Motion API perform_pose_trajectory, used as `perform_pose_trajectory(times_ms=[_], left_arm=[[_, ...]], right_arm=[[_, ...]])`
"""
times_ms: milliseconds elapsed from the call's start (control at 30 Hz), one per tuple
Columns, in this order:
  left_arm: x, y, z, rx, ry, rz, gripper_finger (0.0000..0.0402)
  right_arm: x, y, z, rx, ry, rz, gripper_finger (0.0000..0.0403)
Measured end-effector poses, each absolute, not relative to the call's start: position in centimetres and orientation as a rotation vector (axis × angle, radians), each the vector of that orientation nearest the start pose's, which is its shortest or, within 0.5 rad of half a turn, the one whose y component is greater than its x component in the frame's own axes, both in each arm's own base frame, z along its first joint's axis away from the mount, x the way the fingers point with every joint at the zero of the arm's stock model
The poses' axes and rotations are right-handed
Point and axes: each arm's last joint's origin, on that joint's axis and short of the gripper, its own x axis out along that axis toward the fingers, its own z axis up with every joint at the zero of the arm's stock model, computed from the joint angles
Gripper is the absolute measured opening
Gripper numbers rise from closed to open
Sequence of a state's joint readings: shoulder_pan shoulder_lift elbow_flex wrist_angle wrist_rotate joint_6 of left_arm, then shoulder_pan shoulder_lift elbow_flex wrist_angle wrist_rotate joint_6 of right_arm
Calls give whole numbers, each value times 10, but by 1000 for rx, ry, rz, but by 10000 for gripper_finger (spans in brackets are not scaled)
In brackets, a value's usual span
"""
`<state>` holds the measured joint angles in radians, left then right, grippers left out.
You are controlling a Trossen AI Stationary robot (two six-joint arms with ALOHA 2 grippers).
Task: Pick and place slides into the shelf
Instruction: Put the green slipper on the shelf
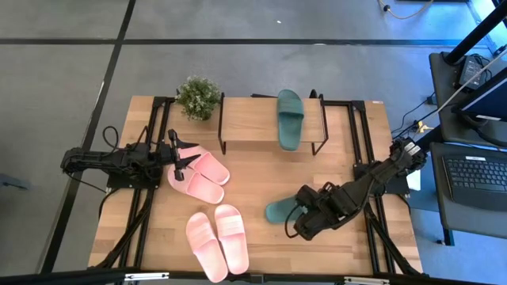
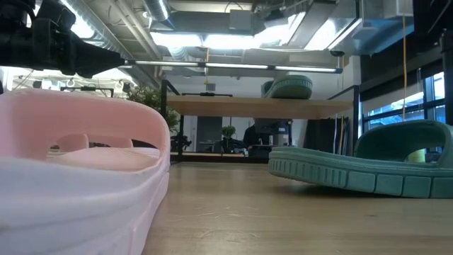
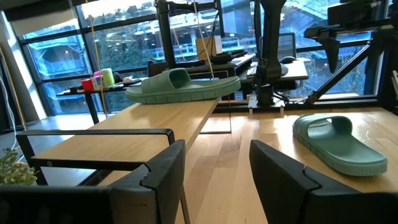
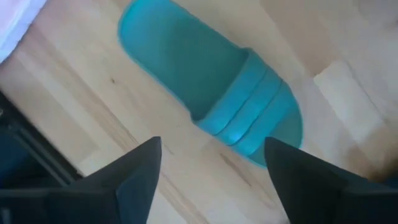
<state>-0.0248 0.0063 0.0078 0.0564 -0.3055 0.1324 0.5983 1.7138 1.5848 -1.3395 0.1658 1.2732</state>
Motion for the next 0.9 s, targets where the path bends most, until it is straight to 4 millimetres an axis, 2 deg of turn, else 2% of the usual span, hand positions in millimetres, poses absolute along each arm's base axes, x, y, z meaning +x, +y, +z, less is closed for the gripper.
perform_pose_trajectory(times_ms=[267,600,900], left_arm=[[96,6,171,123,-38,284,173],[96,6,171,122,-39,284,173],[96,6,171,122,-38,284,173]], right_arm=[[274,172,290,516,1312,-565,282],[302,163,250,529,1442,-681,275],[317,160,210,505,1607,-779,274]])
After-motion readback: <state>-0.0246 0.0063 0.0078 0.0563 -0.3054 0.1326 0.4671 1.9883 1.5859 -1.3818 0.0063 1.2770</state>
